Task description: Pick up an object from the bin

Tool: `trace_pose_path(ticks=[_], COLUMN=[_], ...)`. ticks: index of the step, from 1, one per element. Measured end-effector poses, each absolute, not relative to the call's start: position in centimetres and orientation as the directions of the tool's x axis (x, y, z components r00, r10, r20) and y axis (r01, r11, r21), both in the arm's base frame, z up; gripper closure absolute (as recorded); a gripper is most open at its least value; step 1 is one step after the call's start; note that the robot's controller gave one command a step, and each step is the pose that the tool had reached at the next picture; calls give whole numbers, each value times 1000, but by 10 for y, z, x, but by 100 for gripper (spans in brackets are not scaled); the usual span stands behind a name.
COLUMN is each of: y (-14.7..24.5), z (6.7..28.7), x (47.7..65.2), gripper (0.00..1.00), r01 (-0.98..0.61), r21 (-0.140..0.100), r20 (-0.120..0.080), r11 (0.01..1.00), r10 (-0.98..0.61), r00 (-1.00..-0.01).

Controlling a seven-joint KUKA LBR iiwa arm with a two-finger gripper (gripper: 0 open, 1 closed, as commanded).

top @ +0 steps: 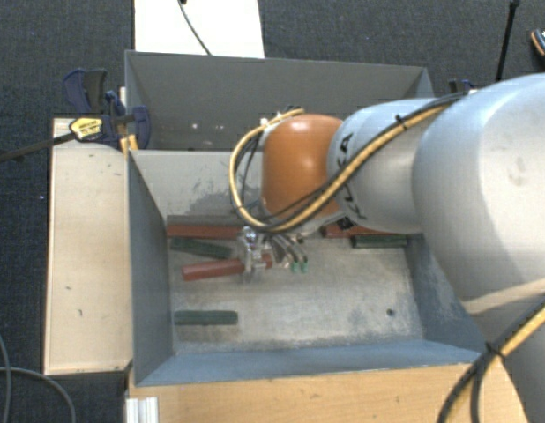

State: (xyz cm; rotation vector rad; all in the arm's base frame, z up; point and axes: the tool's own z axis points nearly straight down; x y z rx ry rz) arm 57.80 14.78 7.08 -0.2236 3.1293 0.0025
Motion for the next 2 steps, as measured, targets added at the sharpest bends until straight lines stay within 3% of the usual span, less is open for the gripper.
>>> trace_pose_path(ticks=[1,2], y=[171,176], z=[194,288], x=[575,582], gripper=[100,100], r01=[-162,-177], r21=[2,2], r20=[-11,-14], r11=[987,984], r10=[-161,-177], r00=[-987,-984])
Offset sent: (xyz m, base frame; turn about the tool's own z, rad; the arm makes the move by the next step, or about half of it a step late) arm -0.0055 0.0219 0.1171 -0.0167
